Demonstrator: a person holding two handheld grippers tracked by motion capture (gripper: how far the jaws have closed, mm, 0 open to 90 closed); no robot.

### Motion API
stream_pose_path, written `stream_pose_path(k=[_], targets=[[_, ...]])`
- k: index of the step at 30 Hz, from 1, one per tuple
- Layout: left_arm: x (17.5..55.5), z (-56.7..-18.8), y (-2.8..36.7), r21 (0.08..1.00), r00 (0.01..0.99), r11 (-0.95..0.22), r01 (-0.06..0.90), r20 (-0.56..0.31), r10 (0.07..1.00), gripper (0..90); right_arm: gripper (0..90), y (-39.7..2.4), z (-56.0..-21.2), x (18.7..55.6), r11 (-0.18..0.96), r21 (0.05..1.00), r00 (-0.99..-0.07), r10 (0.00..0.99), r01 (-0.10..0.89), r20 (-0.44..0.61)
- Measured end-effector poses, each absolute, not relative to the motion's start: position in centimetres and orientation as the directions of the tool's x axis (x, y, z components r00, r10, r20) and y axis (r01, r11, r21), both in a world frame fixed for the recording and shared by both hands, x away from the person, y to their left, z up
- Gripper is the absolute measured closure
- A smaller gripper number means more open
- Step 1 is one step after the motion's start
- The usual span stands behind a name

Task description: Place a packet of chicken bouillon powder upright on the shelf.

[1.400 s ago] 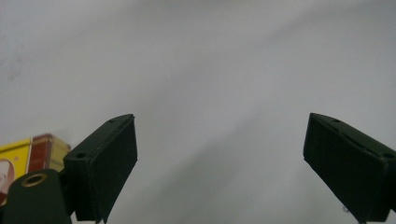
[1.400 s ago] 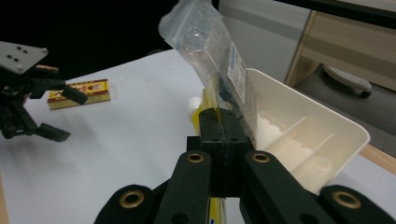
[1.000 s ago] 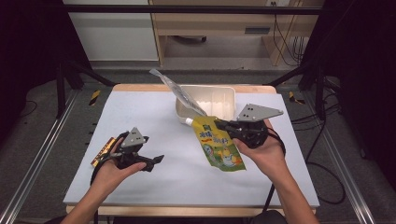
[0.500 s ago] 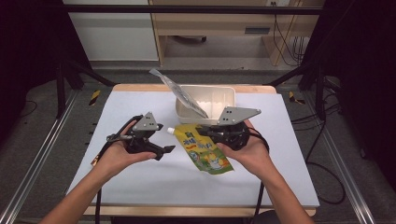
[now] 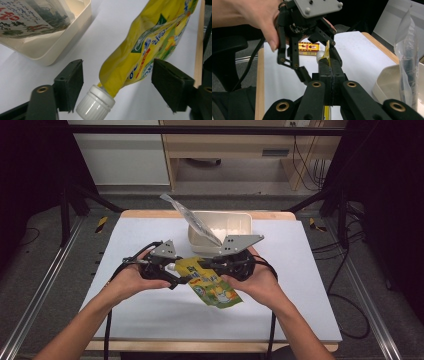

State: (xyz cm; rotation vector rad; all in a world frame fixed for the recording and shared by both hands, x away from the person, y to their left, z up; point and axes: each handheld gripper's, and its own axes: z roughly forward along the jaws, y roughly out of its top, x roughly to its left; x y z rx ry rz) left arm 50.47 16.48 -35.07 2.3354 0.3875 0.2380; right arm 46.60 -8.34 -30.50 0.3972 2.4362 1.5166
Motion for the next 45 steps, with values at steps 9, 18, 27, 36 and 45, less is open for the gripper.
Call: stream_pose_path(k=[9, 18, 27, 36, 45], targets=[[50.3, -34.5, 16.2, 0.672, 0.944, -0.71, 0.208, 0.052, 0.325, 68.8, 90.0, -9.3, -30.7, 46.8, 0.421, 0.9, -0.925, 0.374, 0.109, -0.064], [49.8, -32.2, 15.6, 0.655, 0.939, -0.734, 0.179, 0.107, 0.325, 69.5, 89.9, -10.7, -30.6, 47.1, 0.455, 0.885, -0.906, 0.41, 0.102, -0.107], [49.7, -31.0, 14.9, 0.605, 0.938, -0.783, 0.145, 0.167, 0.303, 69.6, 89.3, -11.4, -32.0, 47.3, 0.508, 0.851, -0.898, 0.426, 0.135, -0.112], [49.7, -31.1, 14.3, 0.583, 0.94, -0.803, 0.127, 0.188, 0.285, 69.6, 79.7, -11.4, -33.0, 47.4, 0.569, 0.808, -0.901, 0.417, 0.155, -0.121], [49.9, -31.0, 14.5, 0.58, 0.939, -0.805, 0.123, 0.194, 0.284, 69.6, 50.4, -10.8, -33.2, 47.5, 0.629, 0.768, -0.893, 0.407, 0.124, -0.189]])
